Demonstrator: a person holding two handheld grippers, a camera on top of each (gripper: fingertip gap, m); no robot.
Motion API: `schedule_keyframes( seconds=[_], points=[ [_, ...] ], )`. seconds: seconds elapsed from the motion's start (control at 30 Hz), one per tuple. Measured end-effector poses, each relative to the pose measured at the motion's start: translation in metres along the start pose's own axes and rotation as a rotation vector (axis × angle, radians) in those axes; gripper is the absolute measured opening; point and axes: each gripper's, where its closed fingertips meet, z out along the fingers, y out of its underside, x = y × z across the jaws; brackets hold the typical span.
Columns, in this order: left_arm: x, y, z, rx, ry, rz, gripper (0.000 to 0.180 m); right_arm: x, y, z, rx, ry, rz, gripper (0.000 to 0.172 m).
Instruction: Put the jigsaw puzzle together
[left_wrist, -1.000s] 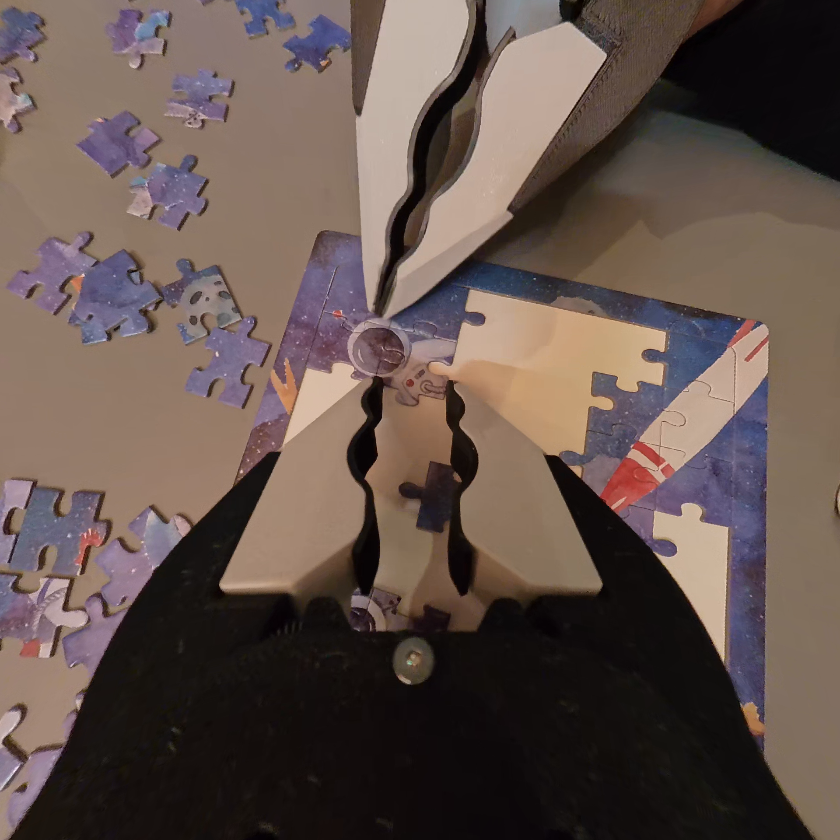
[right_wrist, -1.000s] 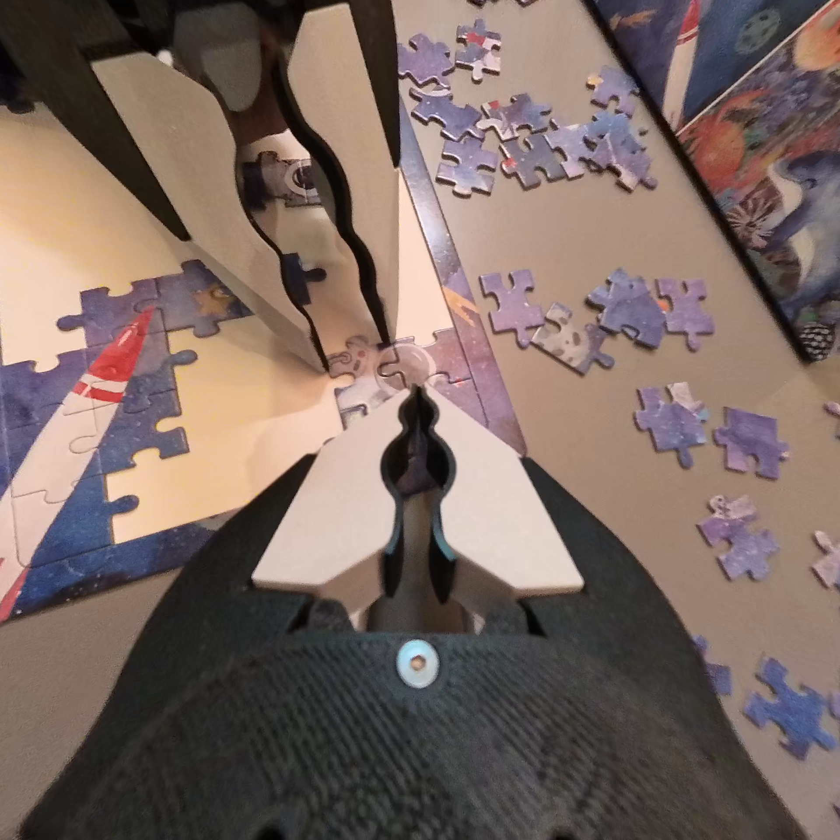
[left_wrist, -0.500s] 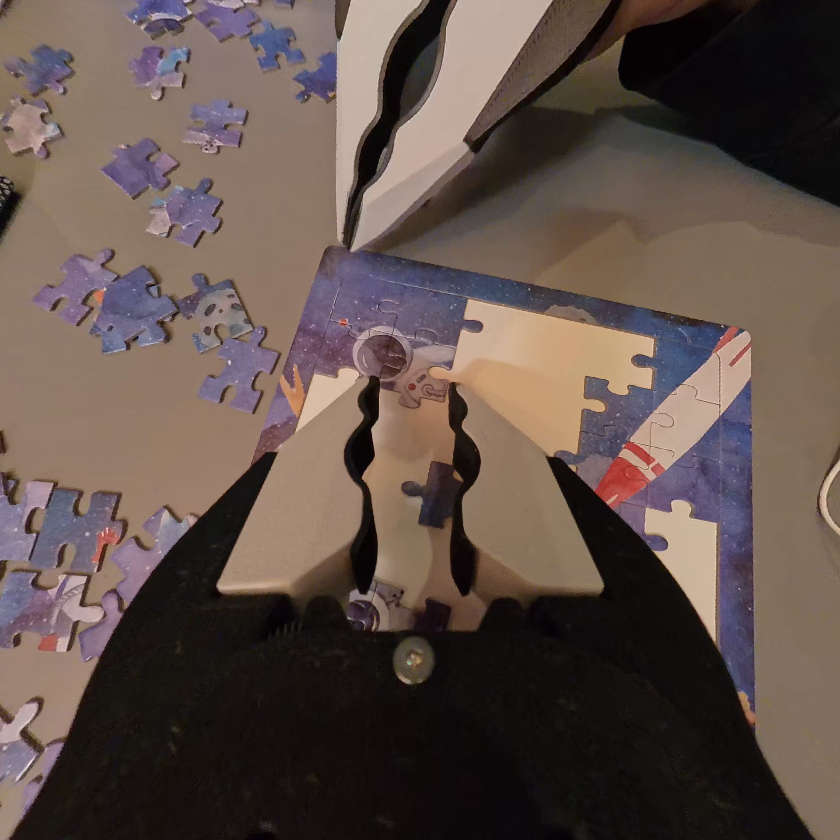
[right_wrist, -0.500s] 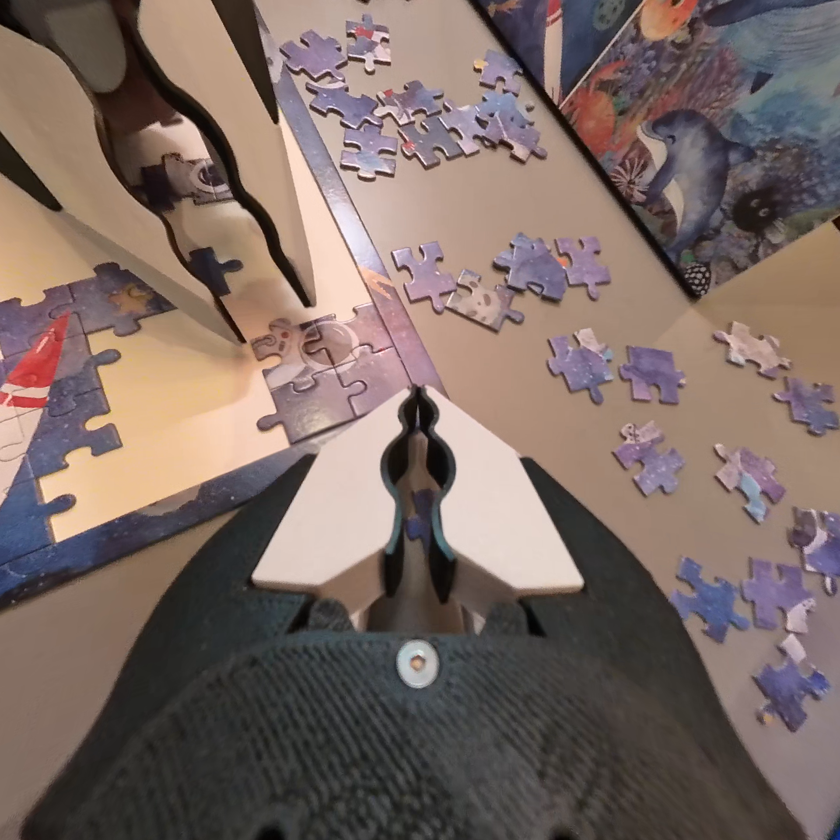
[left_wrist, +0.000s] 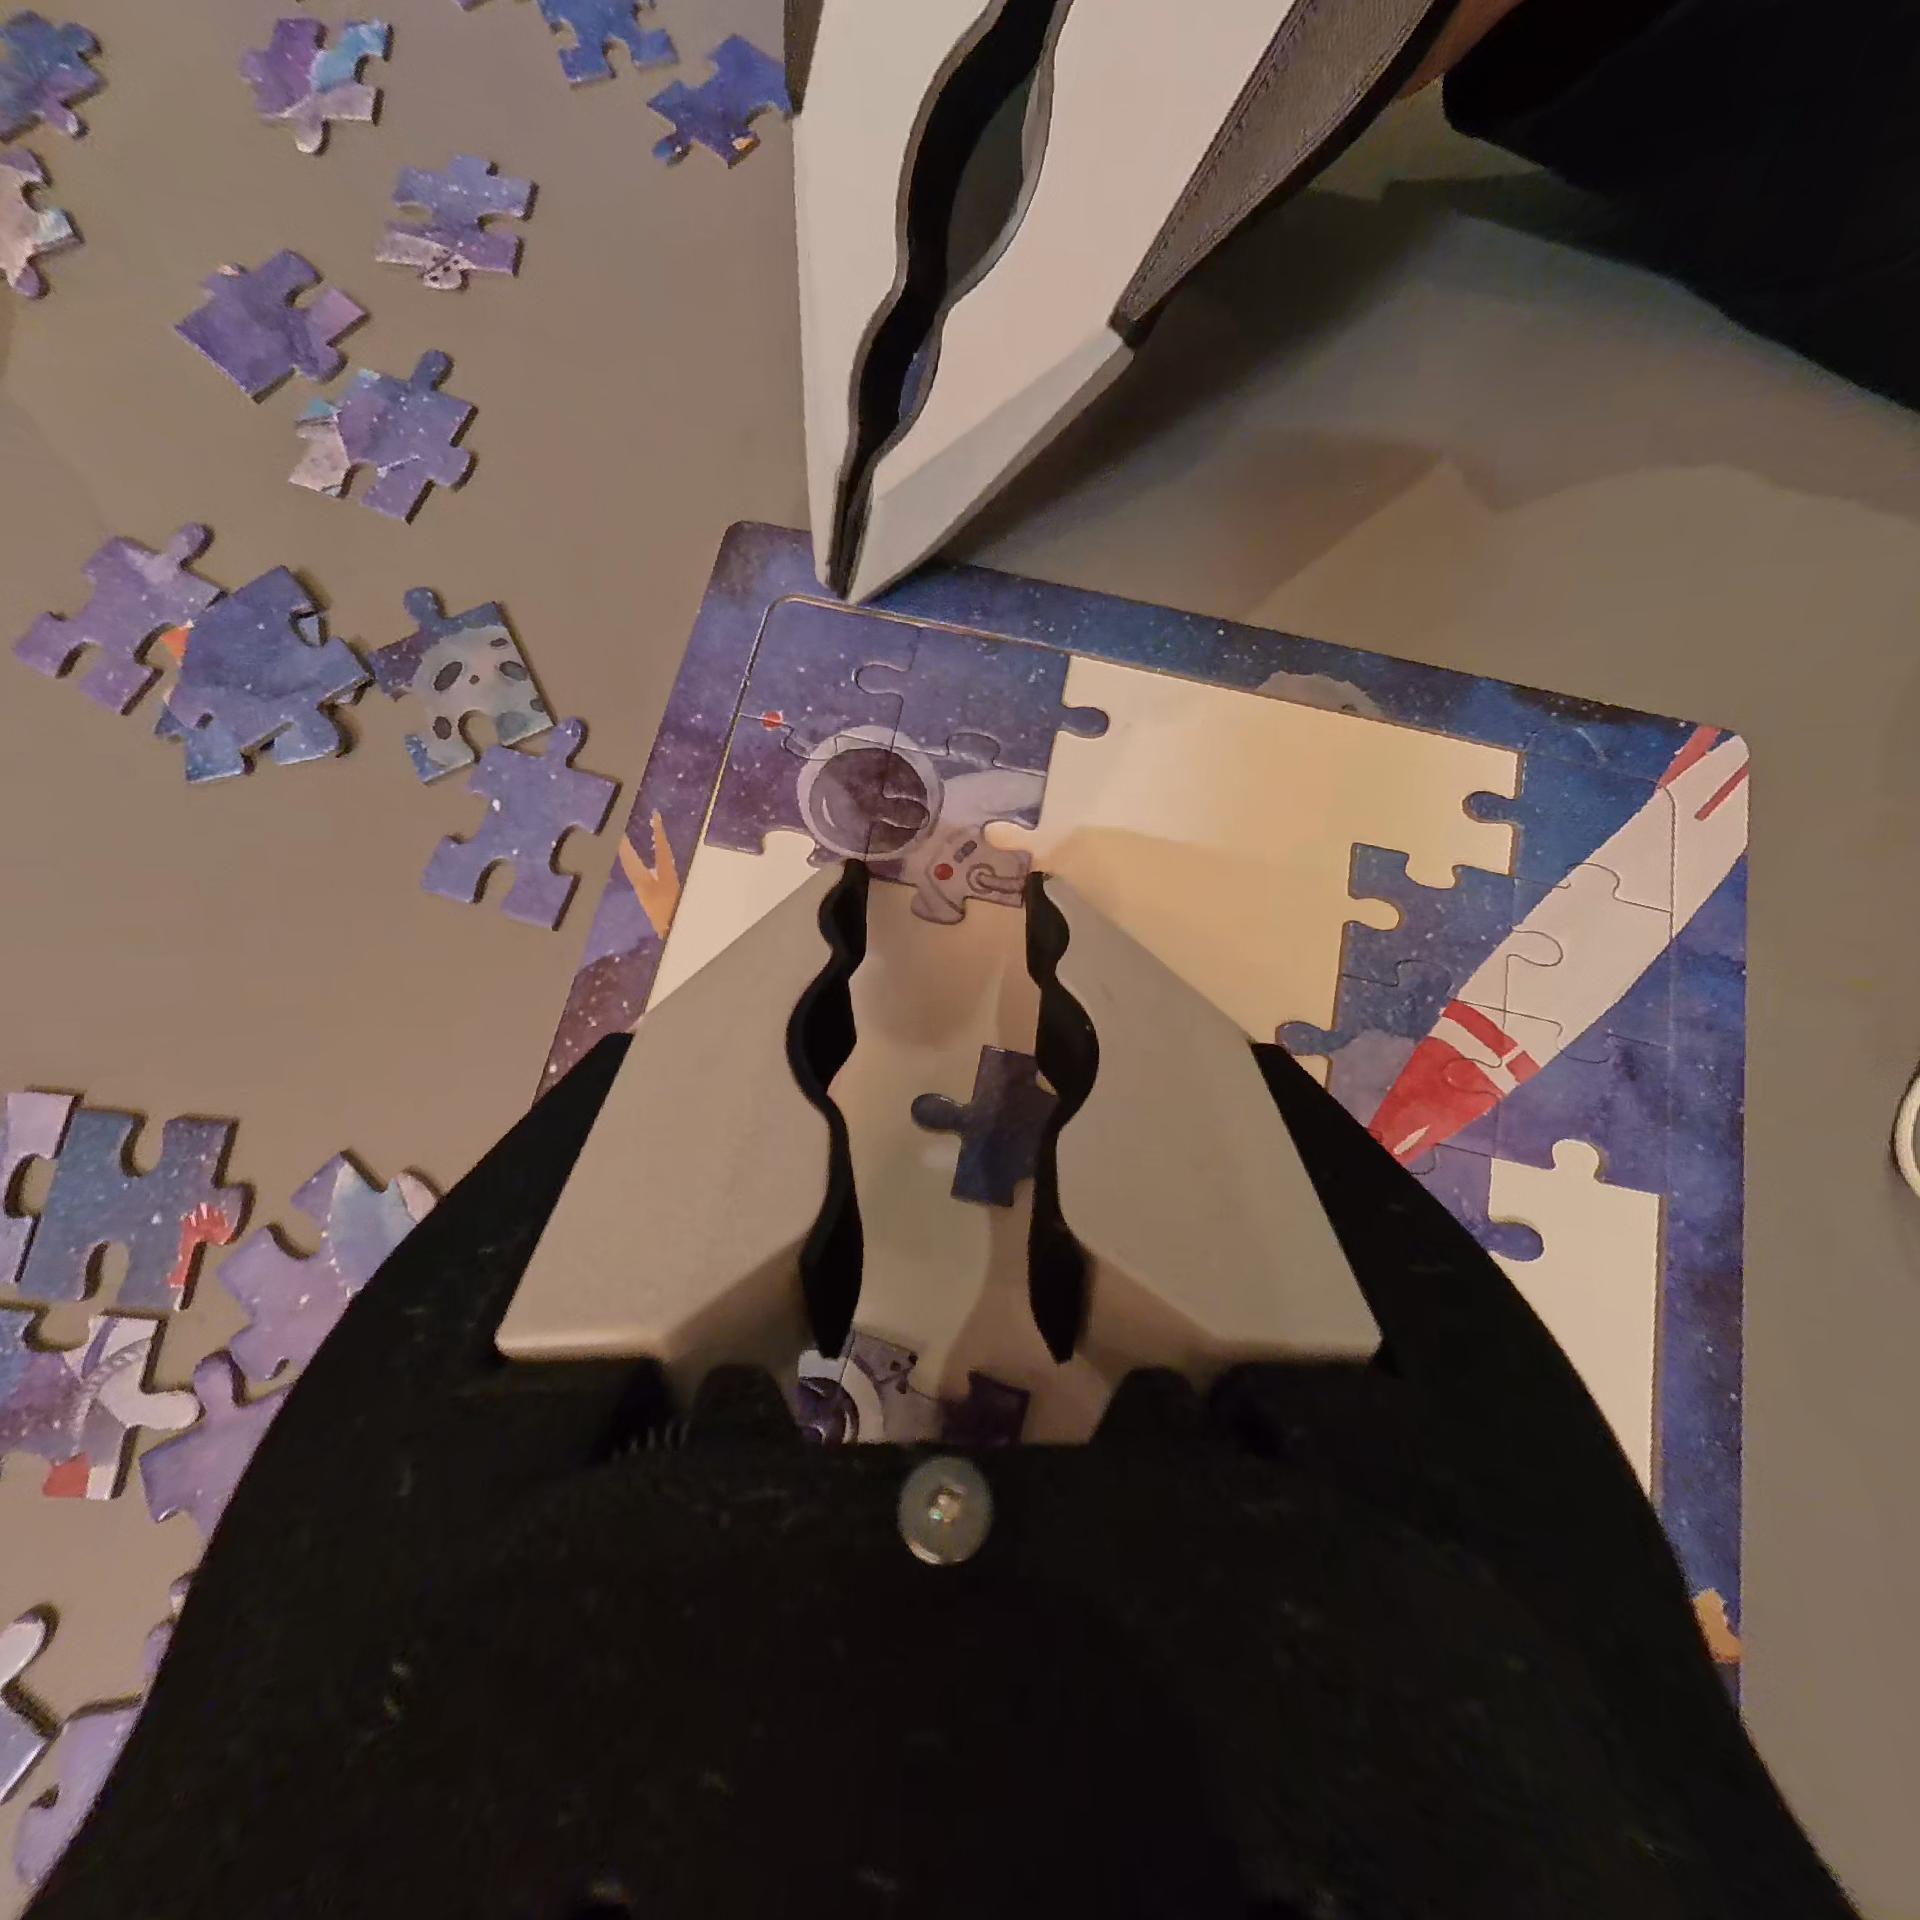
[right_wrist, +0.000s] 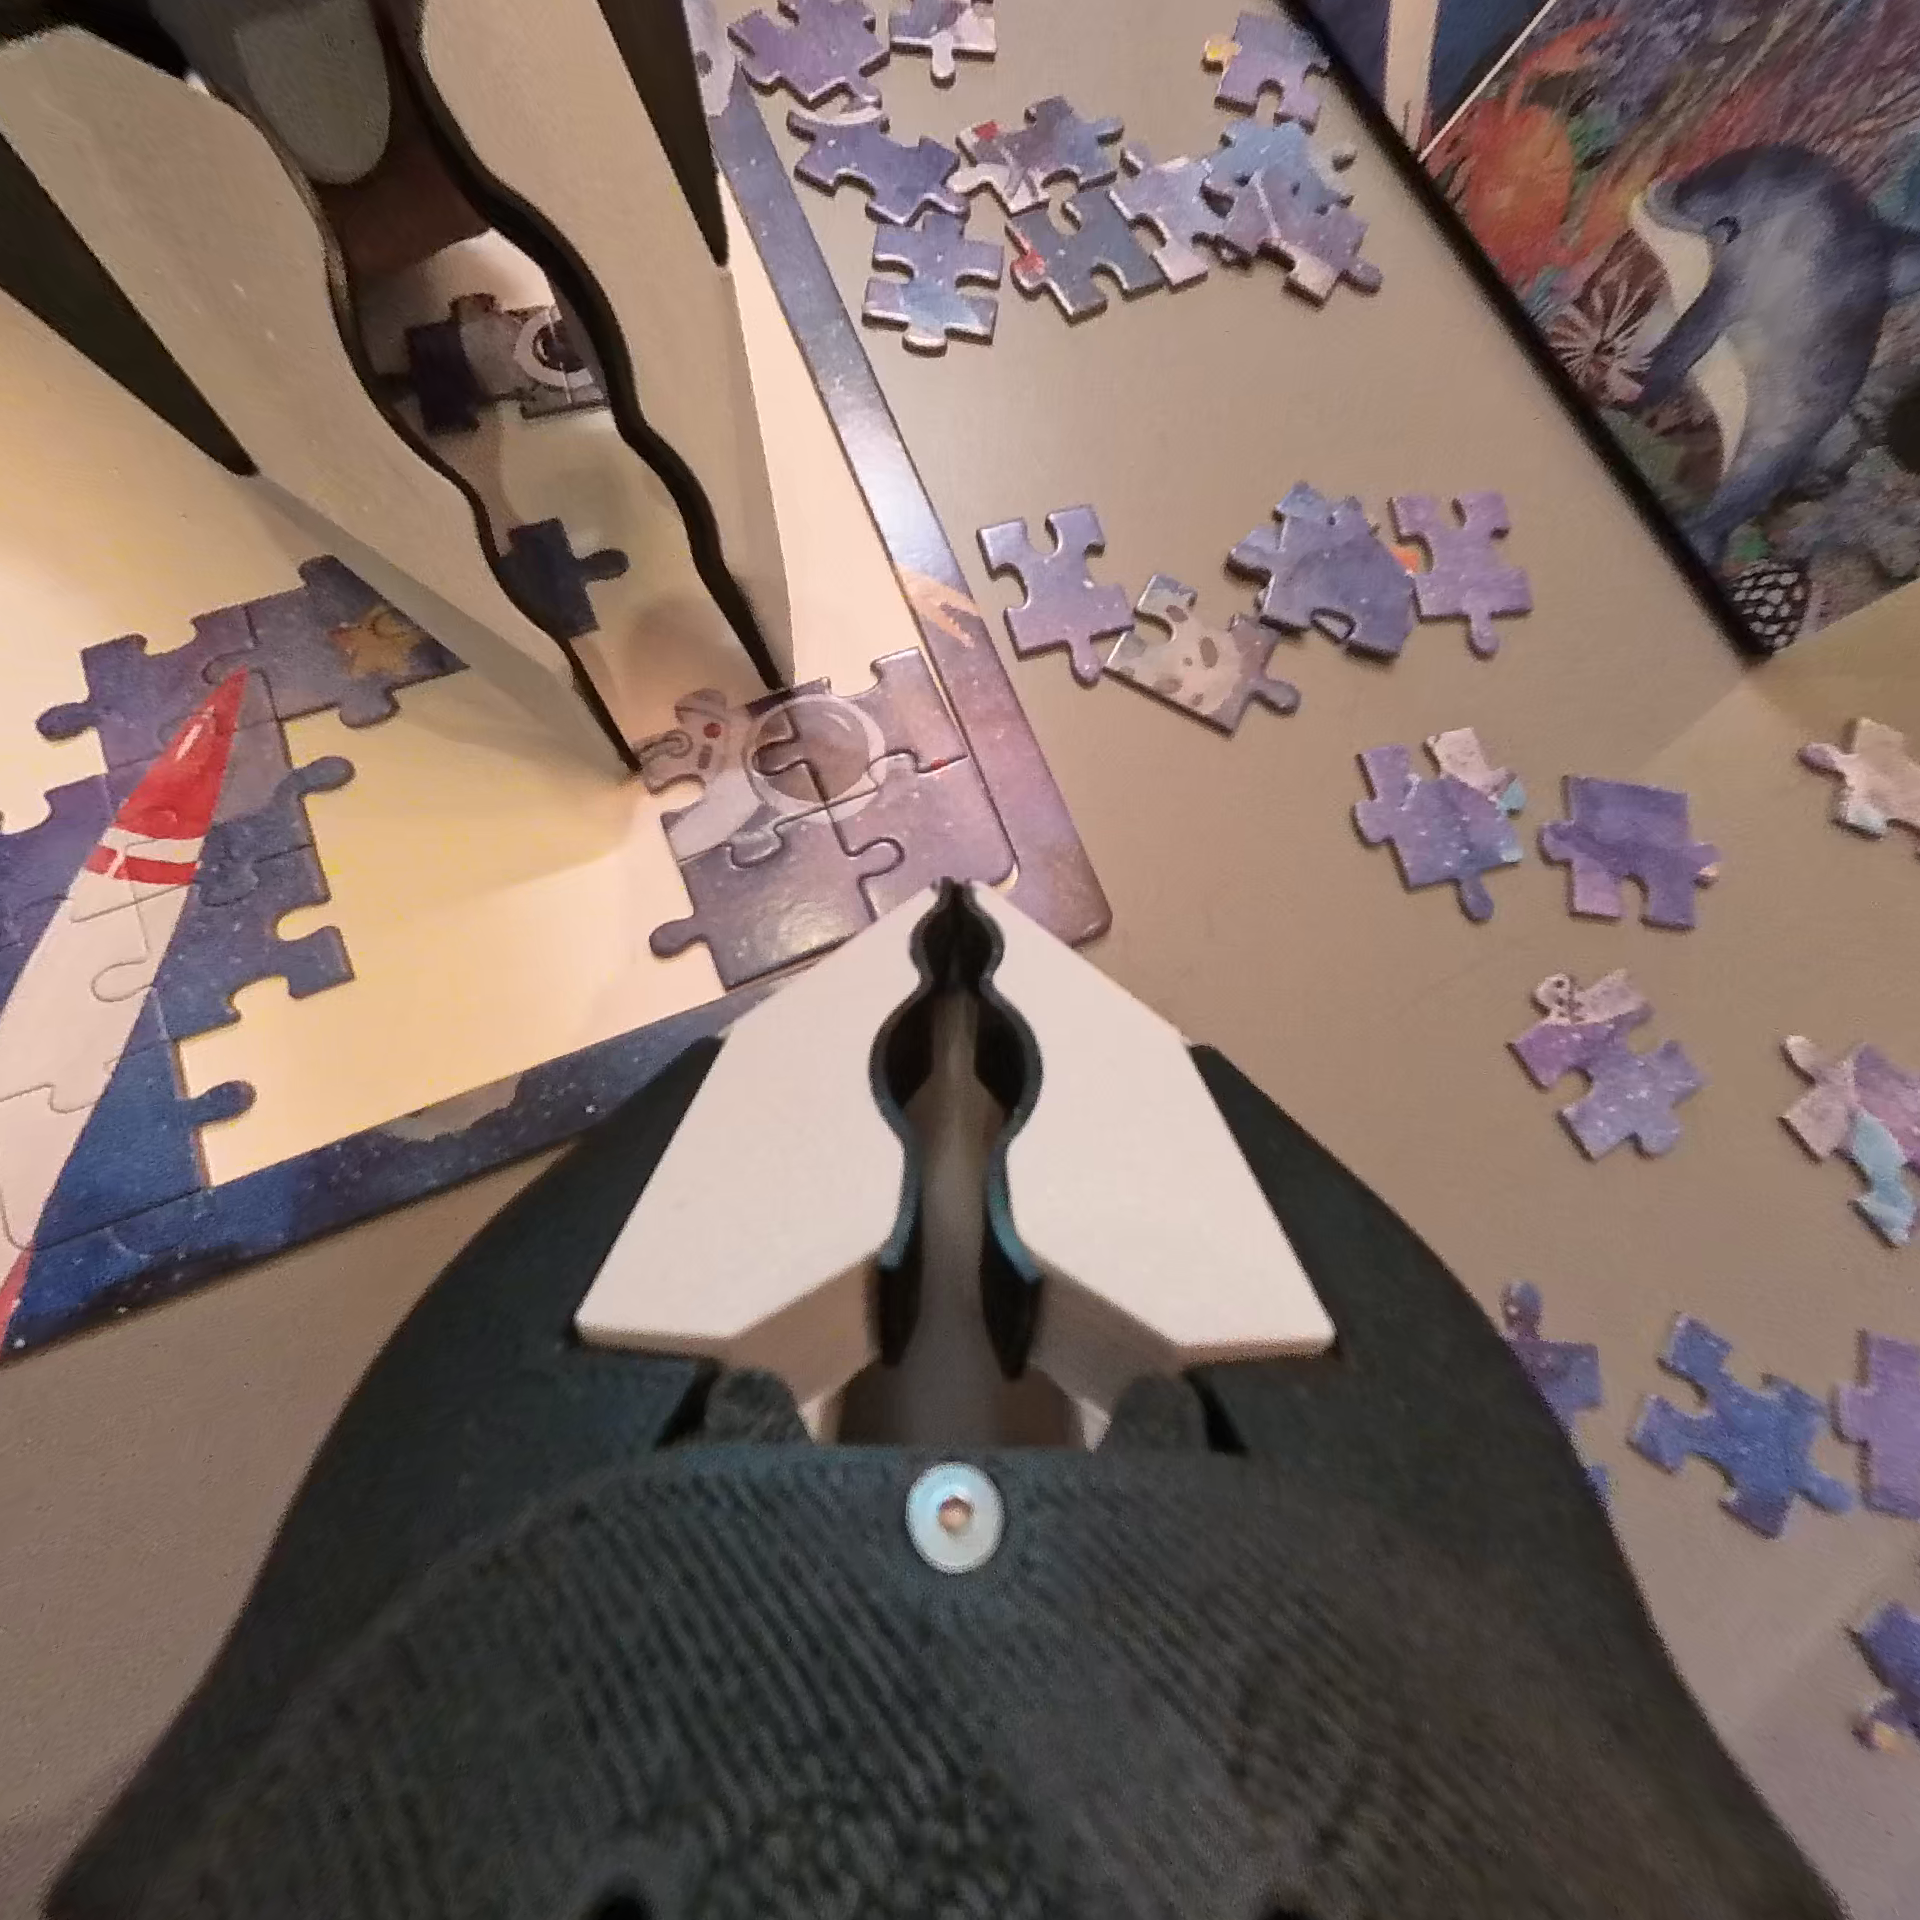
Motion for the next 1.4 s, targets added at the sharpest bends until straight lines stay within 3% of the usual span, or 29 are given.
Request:
schedule_keyframes(
  seconds=[0.47, 0.8, 1.4],
  points=[
    [-0.001, 0.0, 0.001, 0.003, -0.002, -0.003, 0.031, 0.005, 0.002, 0.002, -0.01, 0.017, 0.029, 0.0],
    [-0.001, -0.002, 0.001, 0.011, 0.002, 0.002, 0.031, 0.024, 0.015, -0.003, -0.029, 0.057, 0.188, 0.0],
    [0.002, 0.0, 0.002, -0.005, 0.019, -0.034, 0.047, 0.024, 0.014, -0.002, -0.03, 0.059, 0.185, 0.0]
  ],
)
